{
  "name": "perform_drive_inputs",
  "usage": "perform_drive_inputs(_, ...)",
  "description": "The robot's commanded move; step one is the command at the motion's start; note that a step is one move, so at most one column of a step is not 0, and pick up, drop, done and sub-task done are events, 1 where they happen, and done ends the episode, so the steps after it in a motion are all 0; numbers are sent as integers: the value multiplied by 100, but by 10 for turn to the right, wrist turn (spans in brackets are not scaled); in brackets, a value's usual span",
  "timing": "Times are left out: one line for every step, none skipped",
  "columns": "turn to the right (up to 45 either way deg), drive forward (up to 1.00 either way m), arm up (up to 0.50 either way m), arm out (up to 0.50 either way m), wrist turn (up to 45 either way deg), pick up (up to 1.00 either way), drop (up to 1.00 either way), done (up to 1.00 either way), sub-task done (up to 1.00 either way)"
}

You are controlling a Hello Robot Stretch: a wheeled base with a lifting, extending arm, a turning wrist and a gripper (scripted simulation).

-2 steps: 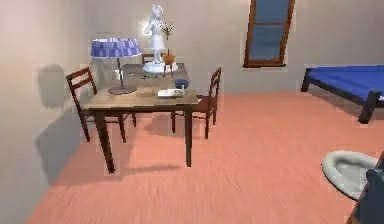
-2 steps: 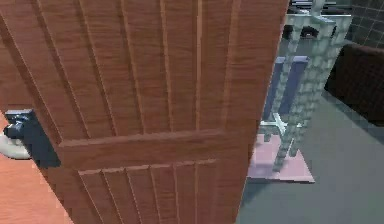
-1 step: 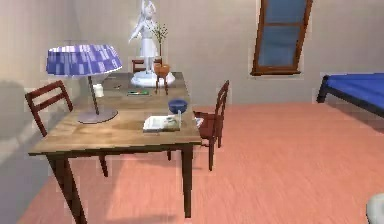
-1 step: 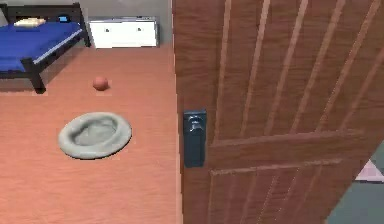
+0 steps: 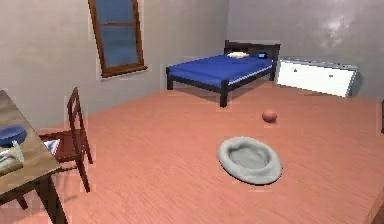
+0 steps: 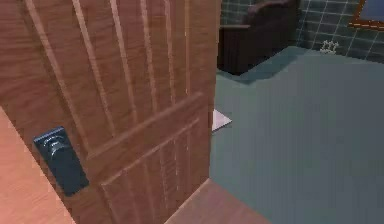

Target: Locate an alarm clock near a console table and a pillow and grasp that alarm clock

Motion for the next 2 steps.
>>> perform_drive_inputs(0,65,0,0,0,0,0,0,0)
perform_drive_inputs(360,0,0,0,0,0,0,0,0)
